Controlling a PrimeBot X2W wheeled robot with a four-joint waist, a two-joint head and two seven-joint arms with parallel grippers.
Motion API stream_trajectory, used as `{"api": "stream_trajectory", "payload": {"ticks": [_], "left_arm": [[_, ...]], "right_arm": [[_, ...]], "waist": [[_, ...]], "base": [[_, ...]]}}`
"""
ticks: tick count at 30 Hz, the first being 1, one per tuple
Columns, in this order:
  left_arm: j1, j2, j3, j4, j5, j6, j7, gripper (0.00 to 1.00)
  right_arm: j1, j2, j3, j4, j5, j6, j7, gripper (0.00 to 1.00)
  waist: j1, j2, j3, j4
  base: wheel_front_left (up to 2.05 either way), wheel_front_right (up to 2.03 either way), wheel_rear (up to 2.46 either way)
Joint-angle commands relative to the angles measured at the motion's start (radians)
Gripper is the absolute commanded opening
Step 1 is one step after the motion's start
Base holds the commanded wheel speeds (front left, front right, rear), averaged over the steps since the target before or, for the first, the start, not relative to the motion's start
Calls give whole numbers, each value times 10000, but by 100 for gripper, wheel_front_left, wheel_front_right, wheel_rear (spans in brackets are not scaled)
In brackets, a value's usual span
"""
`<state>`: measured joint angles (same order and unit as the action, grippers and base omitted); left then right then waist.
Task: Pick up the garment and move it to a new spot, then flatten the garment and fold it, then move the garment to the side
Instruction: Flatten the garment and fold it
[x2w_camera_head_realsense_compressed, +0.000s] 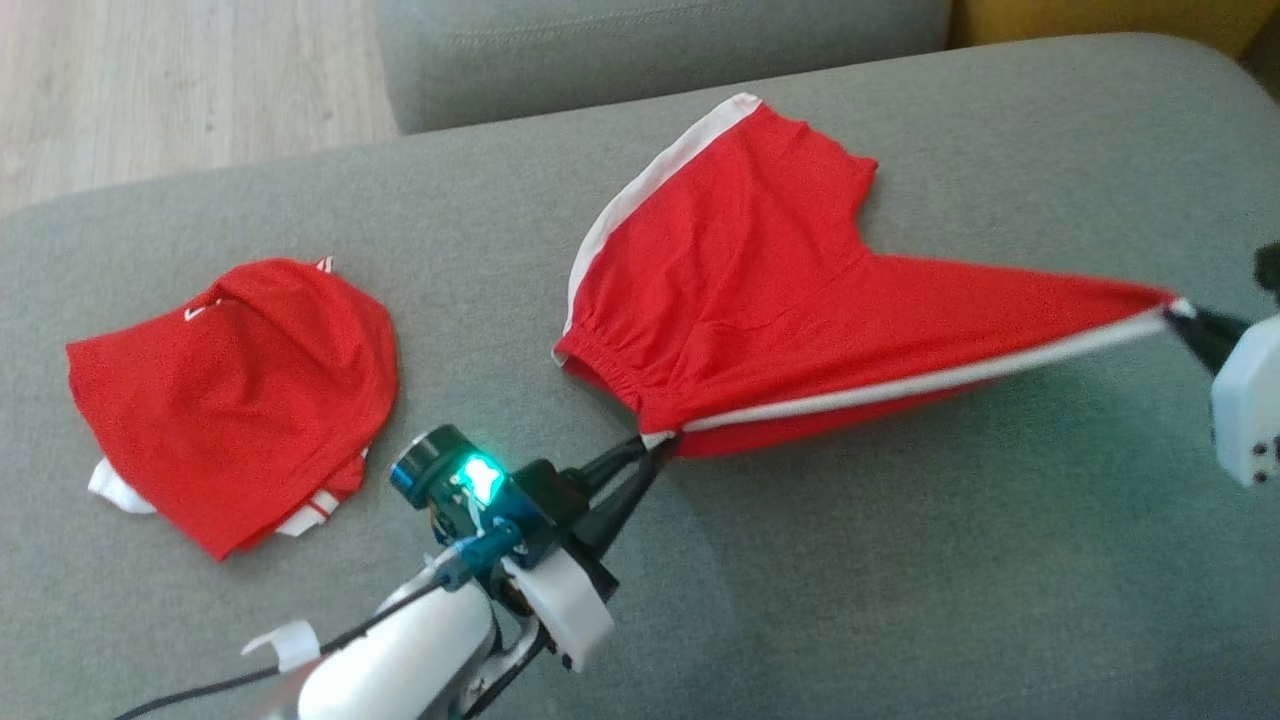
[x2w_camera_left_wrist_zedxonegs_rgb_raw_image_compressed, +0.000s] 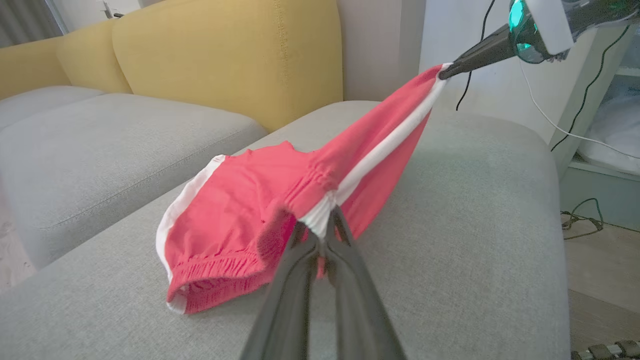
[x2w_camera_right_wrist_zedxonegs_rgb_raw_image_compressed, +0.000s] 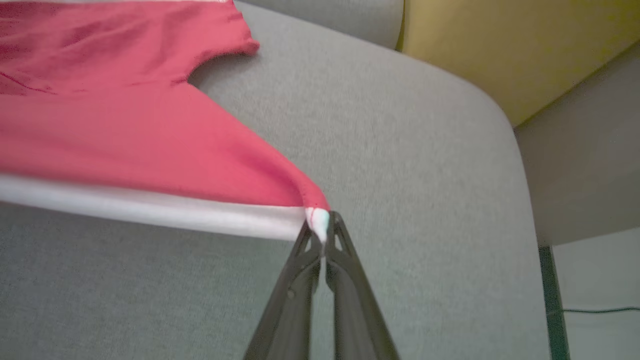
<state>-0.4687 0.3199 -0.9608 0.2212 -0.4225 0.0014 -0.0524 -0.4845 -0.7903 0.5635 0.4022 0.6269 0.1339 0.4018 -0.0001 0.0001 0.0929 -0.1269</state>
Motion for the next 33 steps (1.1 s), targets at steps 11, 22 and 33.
{"api": "stream_trajectory", "payload": {"ticks": [11,22,33], "left_arm": [[-1228,262,1187,-338,-12,779,208,0],[-2618,-475,1219,585,28,585,192,0],[-3908,-1284,996,1644,258,251,-211,0]], "right_arm": [[-112,848,-2680,-1797,-2710,-32,-269,0],[-2945,2178,-2579,270,-5300,-32,-1424,0],[-5727,2774,-1949,3021,-6457,-32,-2571,0]], "waist": [[1,-1,1065,683],[1,-1,2659,1764],[1,-1,4073,2573]], "base": [[0,0,0],[0,0,0],[0,0,0]]}}
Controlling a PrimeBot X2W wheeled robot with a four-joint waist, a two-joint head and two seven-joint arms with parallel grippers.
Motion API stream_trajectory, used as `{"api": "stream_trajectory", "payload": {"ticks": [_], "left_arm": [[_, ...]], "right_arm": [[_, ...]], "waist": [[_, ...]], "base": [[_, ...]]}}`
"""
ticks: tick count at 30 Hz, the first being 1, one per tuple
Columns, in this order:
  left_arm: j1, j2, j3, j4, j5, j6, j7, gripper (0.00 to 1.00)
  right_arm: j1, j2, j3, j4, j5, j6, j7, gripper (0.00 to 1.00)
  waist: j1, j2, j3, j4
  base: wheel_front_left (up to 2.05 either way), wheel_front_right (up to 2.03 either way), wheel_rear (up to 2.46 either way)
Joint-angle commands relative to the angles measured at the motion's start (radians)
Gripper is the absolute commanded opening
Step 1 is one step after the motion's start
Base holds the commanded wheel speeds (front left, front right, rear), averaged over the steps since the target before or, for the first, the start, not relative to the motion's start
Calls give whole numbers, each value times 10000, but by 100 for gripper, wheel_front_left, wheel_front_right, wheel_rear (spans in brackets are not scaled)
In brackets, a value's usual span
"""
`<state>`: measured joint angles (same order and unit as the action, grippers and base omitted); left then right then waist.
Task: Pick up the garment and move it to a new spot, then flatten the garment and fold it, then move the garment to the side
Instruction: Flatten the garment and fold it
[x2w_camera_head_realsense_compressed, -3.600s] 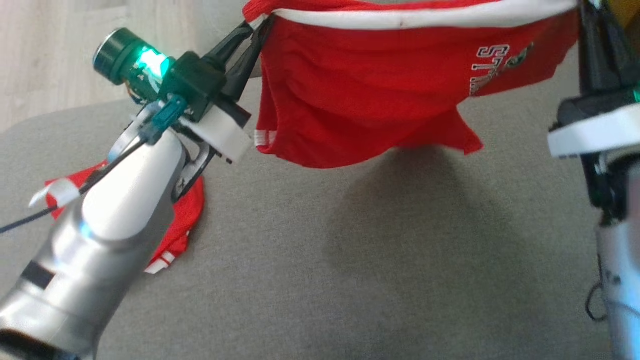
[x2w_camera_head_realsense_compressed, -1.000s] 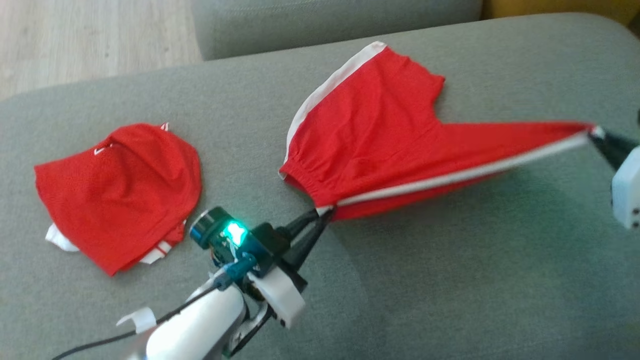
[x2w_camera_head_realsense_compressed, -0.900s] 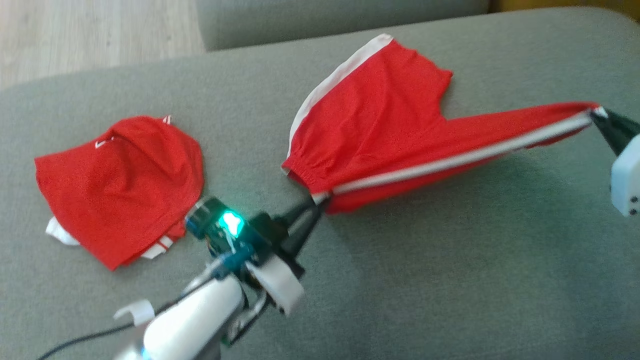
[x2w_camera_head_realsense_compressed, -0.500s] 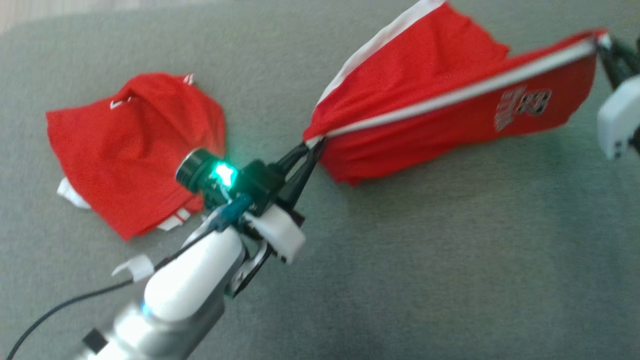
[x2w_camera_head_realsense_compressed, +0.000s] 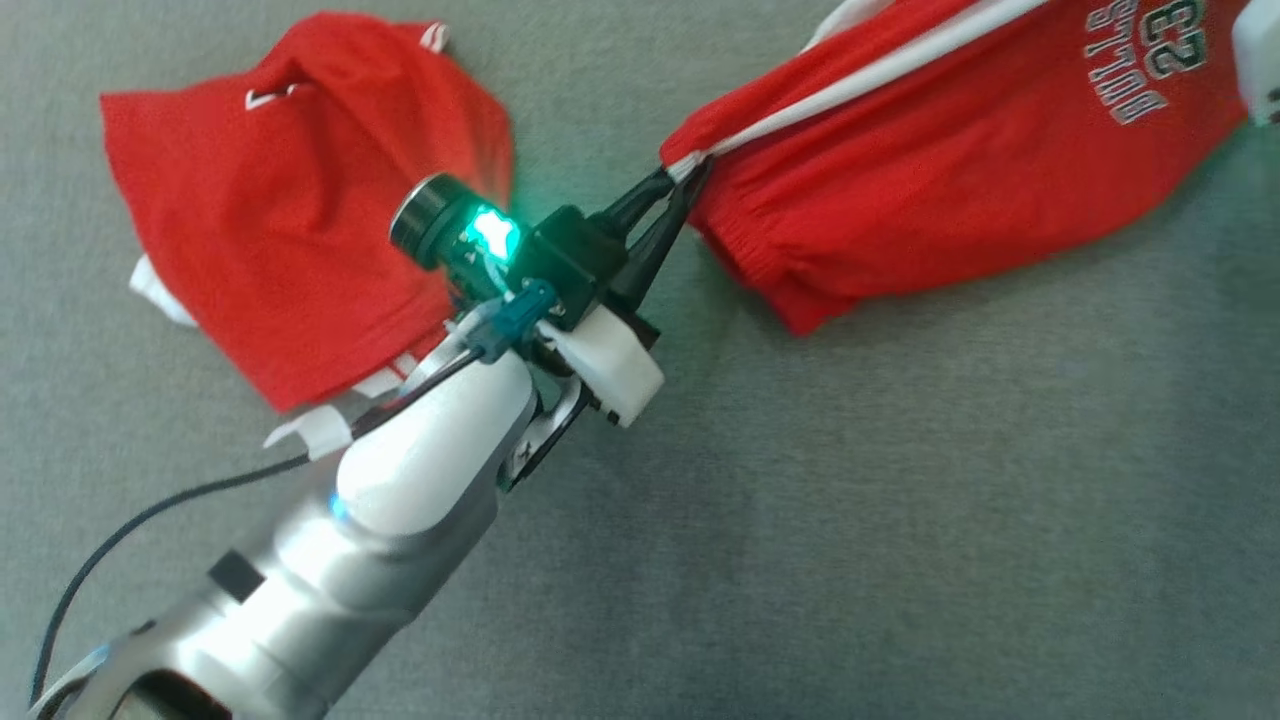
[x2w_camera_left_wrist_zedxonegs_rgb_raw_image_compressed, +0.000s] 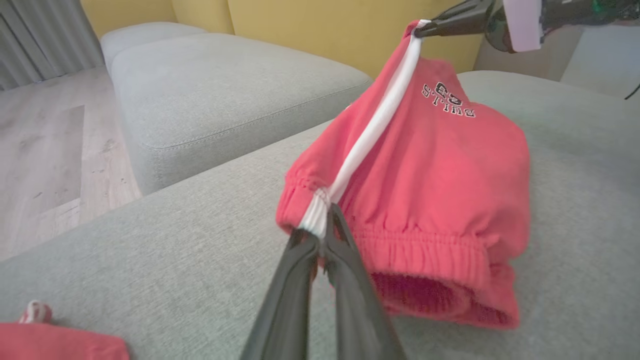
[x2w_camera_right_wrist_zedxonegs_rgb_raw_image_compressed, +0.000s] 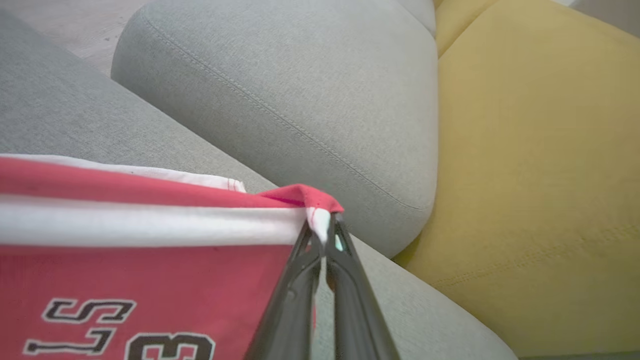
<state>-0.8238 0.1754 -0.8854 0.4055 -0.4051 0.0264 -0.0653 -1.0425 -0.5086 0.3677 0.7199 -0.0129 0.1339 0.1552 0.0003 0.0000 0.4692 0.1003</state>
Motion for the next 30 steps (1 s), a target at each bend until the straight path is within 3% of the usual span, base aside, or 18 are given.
{"api": "stream_trajectory", "payload": {"ticks": [1,8,9,10,11,12,22,30], "left_arm": [[-439,103,234,-132,101,-1,-129,0],[-795,-228,162,302,137,-37,-444,0],[-829,-270,144,369,139,-45,-475,0],[-853,-309,149,443,128,-23,-496,7],[-875,-344,170,510,116,19,-531,64],[-903,-364,187,567,121,61,-582,100],[-911,-275,587,1022,25,576,-1201,100],[-337,186,1673,868,-347,1412,-1845,100]], "right_arm": [[-304,-24,42,66,-115,-32,-192,0],[-1153,109,200,1473,-392,-32,-542,0],[-1256,125,189,1647,-433,-32,-620,97],[-1356,134,127,1838,-479,-32,-654,100],[-1444,145,88,1997,-559,-32,-711,100],[-1522,166,-6,2153,-622,-32,-766,100],[-1522,731,-1467,2925,-890,-32,-2152,100],[-266,1949,-3115,2533,-331,-32,-3959,100]], "waist": [[-3,0,396,373],[-3,0,739,705],[-3,0,758,737],[-3,0,771,762],[-3,0,778,781],[-3,0,777,795],[-3,0,102,665],[-3,0,-1106,236]], "base": [[0,0,0],[0,0,0],[0,0,0],[0,0,0],[0,0,0],[0,0,0],[0,0,0],[0,0,0]]}}
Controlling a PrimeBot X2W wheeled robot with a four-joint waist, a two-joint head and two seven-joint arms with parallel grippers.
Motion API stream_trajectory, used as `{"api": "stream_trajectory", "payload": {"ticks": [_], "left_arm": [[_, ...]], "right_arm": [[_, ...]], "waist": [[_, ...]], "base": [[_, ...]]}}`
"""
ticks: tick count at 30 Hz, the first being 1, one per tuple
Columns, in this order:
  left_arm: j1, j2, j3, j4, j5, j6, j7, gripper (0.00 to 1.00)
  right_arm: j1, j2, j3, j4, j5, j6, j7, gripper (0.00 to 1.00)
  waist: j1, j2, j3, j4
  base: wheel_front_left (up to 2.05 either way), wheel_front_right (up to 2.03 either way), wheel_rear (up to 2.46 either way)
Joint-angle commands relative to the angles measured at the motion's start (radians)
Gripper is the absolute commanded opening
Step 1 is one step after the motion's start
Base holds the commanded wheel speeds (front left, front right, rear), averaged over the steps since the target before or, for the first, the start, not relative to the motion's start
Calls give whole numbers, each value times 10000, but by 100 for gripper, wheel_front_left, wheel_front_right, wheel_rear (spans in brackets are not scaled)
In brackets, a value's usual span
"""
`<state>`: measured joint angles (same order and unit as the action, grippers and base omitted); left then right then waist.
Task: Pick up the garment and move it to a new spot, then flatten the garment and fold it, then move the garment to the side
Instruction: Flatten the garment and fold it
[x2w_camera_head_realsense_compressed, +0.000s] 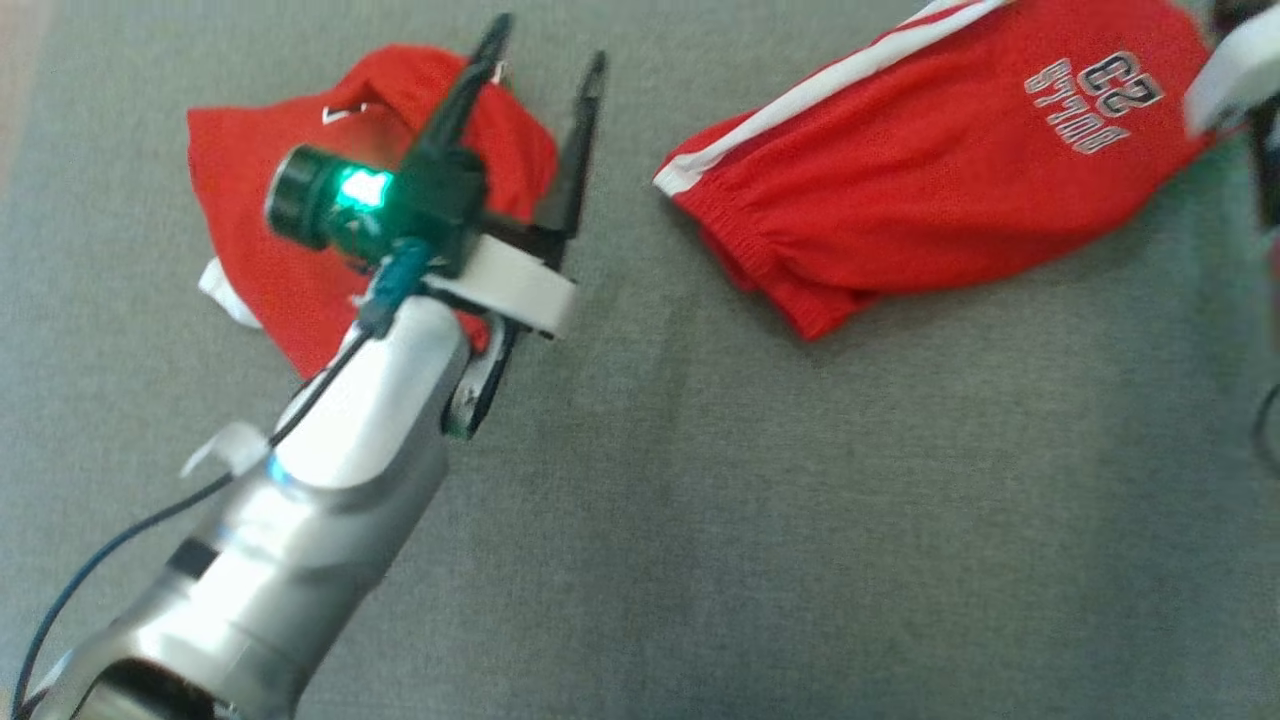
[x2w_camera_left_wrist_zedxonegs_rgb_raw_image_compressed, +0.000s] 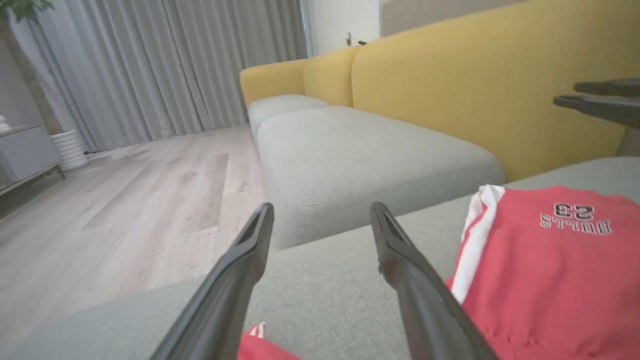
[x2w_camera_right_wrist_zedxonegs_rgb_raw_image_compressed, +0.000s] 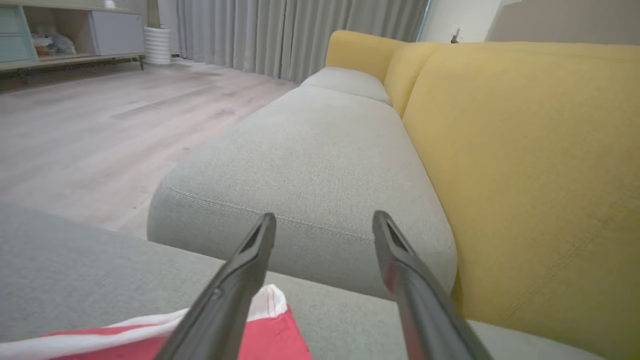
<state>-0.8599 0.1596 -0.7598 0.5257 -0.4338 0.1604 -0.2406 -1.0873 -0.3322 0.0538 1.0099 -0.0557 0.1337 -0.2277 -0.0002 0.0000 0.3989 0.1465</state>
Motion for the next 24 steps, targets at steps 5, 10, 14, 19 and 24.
{"api": "stream_trajectory", "payload": {"ticks": [5,10,14,19,24], "left_arm": [[921,681,1115,-809,-236,392,-199,100],[2212,900,1927,-1774,-42,642,-208,100],[3419,925,2565,-2275,170,779,-210,100],[4811,642,3361,-2786,384,729,-211,100],[5768,267,3998,-2970,697,460,-211,100]], "right_arm": [[1664,1041,-371,-1496,719,-30,-325,100],[3808,1814,-558,-3612,1231,-30,-337,100],[5571,2365,-584,-4953,1373,-30,-338,100],[7302,2740,-564,-6089,1617,-30,-339,100],[8185,2811,-458,-6681,1807,-30,-339,100]], "waist": [[2,0,-1075,-527],[2,0,-1580,-830],[2,0,-1921,-1132],[2,0,-2209,-1474],[2,0,-2287,-1638]], "base": [[0,0,0],[0,0,0],[0,0,0],[0,0,0],[0,0,0]]}}
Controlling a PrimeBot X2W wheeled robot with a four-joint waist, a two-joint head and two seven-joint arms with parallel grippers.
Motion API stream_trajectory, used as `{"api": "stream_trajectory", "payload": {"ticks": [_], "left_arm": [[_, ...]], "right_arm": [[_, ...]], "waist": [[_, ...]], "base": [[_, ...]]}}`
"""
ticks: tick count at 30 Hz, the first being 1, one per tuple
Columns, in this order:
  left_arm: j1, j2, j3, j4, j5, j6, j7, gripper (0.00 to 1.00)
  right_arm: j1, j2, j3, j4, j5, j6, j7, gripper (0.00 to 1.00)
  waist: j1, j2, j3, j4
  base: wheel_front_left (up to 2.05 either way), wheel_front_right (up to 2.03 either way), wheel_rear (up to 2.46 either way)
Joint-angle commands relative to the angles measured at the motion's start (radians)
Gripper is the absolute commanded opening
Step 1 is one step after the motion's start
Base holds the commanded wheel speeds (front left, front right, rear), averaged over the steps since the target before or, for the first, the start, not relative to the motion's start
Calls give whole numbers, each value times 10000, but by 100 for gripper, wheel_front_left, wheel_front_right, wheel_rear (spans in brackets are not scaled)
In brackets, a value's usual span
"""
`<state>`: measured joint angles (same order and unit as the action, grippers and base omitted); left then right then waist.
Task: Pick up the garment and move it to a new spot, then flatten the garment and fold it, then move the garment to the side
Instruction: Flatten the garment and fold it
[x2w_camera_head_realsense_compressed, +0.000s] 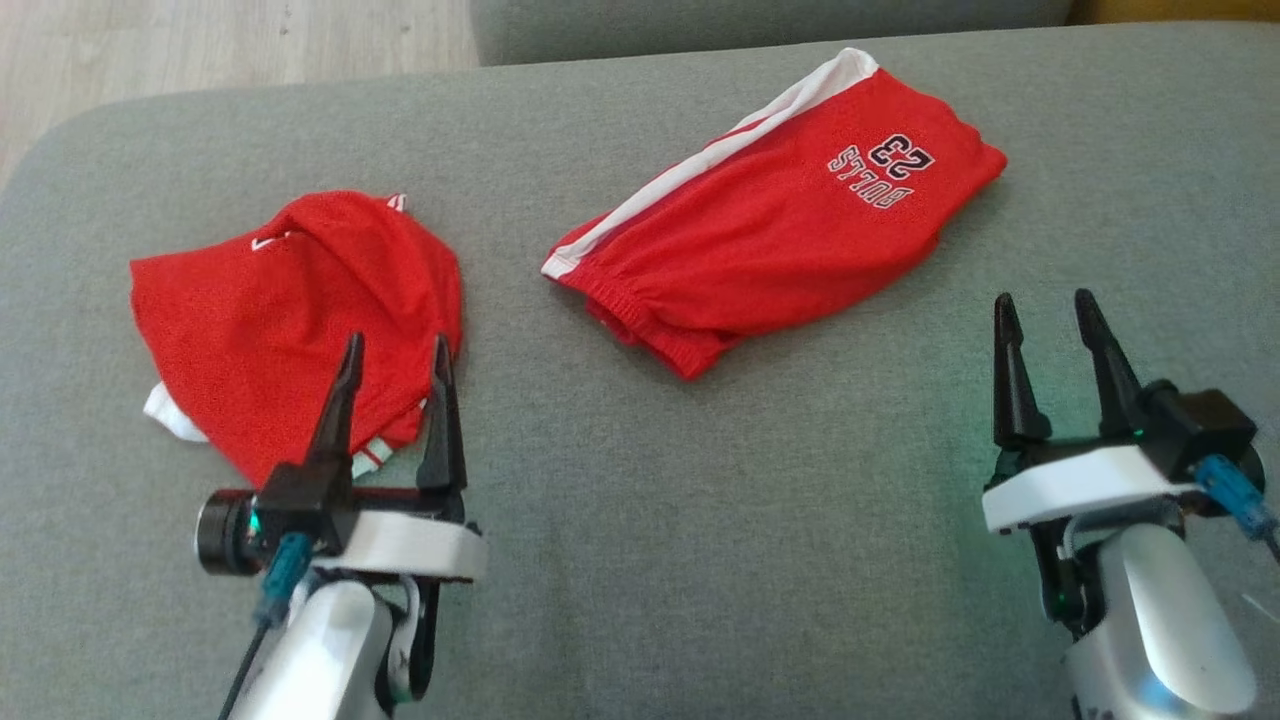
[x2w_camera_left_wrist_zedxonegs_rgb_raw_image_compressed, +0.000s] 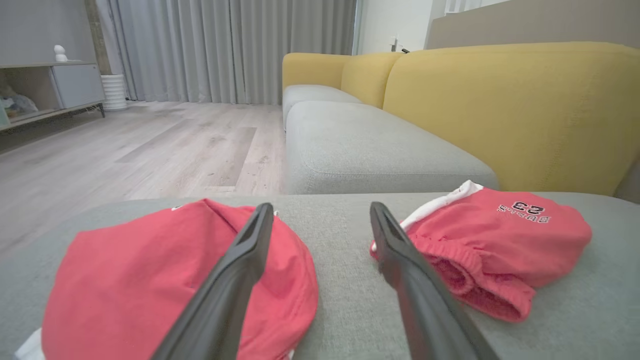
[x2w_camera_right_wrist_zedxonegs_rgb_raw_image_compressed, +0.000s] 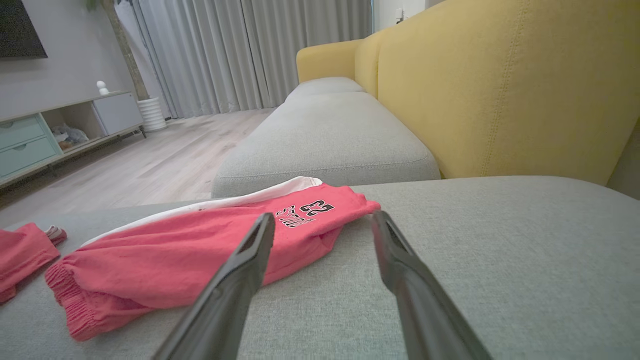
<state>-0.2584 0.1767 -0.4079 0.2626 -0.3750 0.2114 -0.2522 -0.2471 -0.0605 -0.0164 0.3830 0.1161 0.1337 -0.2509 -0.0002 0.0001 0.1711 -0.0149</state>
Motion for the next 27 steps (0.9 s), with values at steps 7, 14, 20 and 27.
{"api": "stream_trajectory", "payload": {"ticks": [7,14,20,27], "left_arm": [[-311,-288,856,-307,693,-589,-94,100],[-766,-618,1001,-324,999,-998,-95,100],[-1281,-925,985,-292,1245,-1328,-95,100],[-1731,-1144,1016,-183,1423,-1583,-95,100]], "right_arm": [[-427,100,-26,-733,-99,-30,-22,100],[-1689,-199,-1094,-696,-849,-30,1075,100],[-3427,-1094,-1744,23,-1161,-30,2486,100],[-5316,-1938,-2037,2262,-1841,-30,3726,100]], "waist": [[2,-1,446,170],[2,-1,1316,582],[2,-1,2050,1097],[2,-1,2781,1751]], "base": [[0,0,0],[0,0,0],[0,0,0],[0,0,0]]}}
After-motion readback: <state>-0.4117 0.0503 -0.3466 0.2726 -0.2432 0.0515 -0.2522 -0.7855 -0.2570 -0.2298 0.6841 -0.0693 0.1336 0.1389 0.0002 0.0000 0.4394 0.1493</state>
